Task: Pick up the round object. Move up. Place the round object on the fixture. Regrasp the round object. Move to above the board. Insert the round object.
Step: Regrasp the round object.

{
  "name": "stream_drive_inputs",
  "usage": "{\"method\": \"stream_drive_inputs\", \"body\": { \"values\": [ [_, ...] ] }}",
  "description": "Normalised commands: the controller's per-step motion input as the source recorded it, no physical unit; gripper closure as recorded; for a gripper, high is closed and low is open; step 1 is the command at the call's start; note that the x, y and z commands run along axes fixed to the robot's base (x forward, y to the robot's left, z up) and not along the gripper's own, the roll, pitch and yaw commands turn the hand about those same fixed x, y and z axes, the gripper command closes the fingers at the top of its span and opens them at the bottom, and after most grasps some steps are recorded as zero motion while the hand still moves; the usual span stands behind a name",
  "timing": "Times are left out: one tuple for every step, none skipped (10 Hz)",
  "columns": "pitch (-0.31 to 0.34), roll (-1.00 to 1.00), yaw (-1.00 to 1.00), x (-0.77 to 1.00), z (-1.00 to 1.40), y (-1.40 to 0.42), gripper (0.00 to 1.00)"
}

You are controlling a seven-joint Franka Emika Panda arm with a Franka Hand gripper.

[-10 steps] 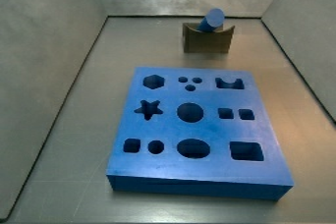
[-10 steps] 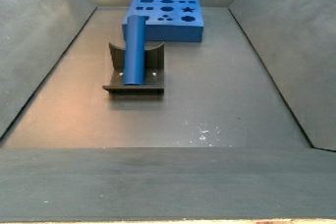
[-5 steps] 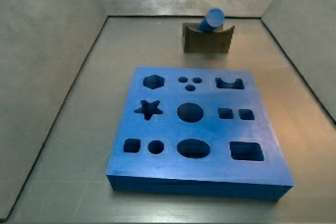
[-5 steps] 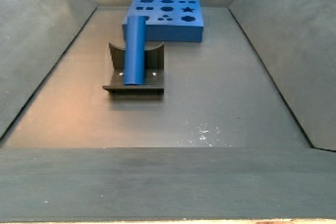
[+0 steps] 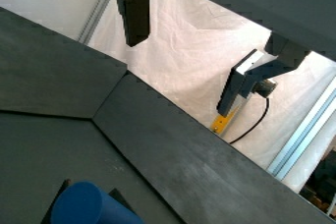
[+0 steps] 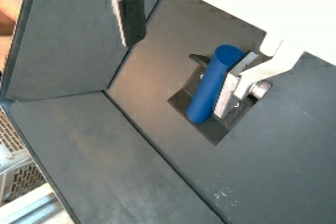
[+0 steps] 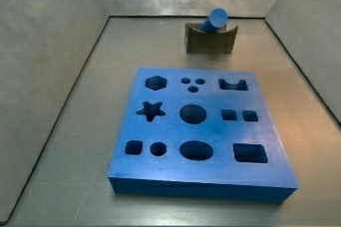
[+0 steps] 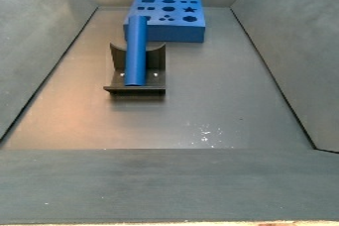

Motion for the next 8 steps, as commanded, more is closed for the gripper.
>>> {"method": "stream_drive_inputs", "body": {
  "values": [
    [-0.098, 0.14, 0.18, 0.04, -1.0, 0.05, 0.0],
    [-0.141, 0.12, 0.12, 0.05, -1.0, 0.05, 0.0],
    [-0.161, 0.1, 0.08, 0.05, -1.0, 0.04, 0.0],
    [-0.167, 0.08, 0.02, 0.06, -1.0, 0.04, 0.0],
    [-0.168, 0.08, 0.0, 0.06, -1.0, 0.04, 0.0],
    [-0.155, 0.07, -0.04, 0.06, -1.0, 0.04, 0.0],
    [-0.142, 0.06, -0.07, 0.06, -1.0, 0.04, 0.0],
    [-0.118, 0.06, -0.09, 0.06, -1.0, 0.03, 0.0]
  ]
}}
